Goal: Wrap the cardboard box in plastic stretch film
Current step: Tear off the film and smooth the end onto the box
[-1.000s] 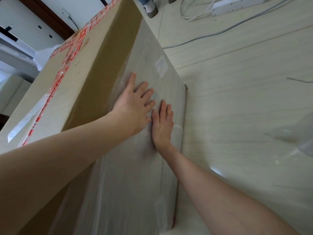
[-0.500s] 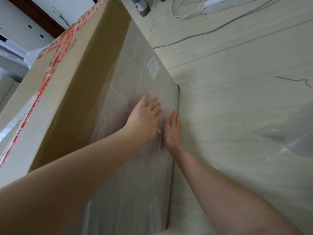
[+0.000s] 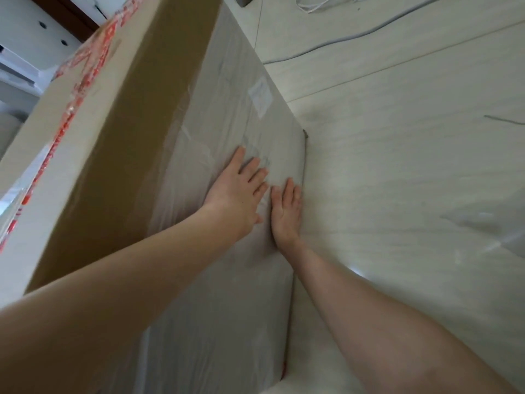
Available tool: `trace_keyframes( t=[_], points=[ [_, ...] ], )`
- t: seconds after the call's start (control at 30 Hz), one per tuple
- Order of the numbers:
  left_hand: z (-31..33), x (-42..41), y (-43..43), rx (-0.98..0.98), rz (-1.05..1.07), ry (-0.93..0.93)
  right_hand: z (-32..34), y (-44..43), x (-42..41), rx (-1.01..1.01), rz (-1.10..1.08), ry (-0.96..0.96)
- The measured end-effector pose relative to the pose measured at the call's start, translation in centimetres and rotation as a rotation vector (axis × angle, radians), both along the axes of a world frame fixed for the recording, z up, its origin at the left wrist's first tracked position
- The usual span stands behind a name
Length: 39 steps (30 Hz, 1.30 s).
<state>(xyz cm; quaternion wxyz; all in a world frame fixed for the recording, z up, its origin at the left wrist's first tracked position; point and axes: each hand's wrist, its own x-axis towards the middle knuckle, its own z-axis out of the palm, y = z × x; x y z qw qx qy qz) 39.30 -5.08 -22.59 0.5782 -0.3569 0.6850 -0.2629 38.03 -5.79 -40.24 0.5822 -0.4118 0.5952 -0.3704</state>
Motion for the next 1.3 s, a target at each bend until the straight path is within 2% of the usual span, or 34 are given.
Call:
trace_keyframes(
  t=[0.17,0.27,0.4,0.5,0.67,0.87,1.13,1.23,1.3],
  points=[
    [0.0,-0.8,-0.4,-0.031,0.038,0.014,0.1,-1.0,-1.1,0.002,0.077,-0.042],
    [0.4,-1.3,-0.9,-0.080,0.045,0.056,0.5,-2.0,-2.8,0.028,0.046,-0.033],
    [0.0,-2.0,0.3,-0.027,0.016,0.109,1.9,0.0,-3.2,-0.080,-0.002,0.027],
    [-0.5,-2.0,1.7,0.013,0.003,0.055,2.8,2.2,-2.4,-0.174,-0.009,0.043],
    [0.1,-0.8,1.5,-0.060,0.017,-0.014,4.1,1.9,-0.9,-0.186,0.009,-0.100],
    [-0.2,-0.1,1.4,-0.059,0.013,-0.021,3.5,1.3,0.7,-0.168,0.039,0.039],
    [0.9,-0.7,0.9,-0.036,0.051,-0.002,3.8,1.5,-0.8,-0.199,0.031,-0.017],
    [2.7,-1.4,0.0,-0.100,0.042,0.020,4.5,0.5,-2.7,-0.133,-0.013,0.028],
    [3.8,-1.8,-0.6,-0.152,0.000,0.029,5.5,0.3,-3.3,-0.165,-0.053,0.048]
  ],
)
